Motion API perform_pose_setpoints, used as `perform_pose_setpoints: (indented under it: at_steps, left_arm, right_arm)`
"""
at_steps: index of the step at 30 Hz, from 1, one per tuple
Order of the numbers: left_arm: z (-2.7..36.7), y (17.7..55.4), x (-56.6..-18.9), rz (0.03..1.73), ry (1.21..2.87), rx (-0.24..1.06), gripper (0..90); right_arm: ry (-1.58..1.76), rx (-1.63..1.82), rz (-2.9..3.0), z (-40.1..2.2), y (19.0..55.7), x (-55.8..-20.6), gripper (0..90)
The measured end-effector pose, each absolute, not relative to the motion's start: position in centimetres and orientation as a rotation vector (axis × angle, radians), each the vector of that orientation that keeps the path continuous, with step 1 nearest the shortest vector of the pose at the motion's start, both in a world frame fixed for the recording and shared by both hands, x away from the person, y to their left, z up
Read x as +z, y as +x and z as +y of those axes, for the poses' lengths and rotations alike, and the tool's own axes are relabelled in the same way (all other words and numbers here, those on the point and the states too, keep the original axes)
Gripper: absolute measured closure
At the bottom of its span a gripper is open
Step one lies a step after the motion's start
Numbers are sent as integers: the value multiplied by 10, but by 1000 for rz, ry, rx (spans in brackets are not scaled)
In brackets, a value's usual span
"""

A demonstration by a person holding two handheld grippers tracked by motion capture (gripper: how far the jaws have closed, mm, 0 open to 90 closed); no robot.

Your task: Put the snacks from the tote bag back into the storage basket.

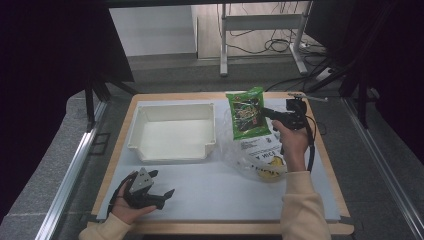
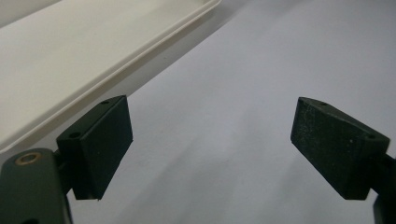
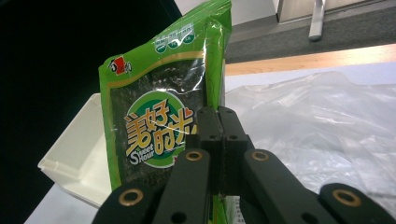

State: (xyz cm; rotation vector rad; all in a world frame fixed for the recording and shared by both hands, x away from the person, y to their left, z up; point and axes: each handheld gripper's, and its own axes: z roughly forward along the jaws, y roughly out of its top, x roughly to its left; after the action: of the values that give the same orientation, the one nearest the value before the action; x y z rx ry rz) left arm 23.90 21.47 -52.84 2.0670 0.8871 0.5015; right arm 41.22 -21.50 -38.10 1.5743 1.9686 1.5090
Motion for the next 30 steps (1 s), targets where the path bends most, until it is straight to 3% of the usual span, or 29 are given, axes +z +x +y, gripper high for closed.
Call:
perform_pose_setpoints:
  at_steps: [30]
  left_arm:
    - [215, 239, -528, 887, 2071, 498, 126]
  right_arm:
    - [1515, 1540, 2037, -177, 420, -378, 899]
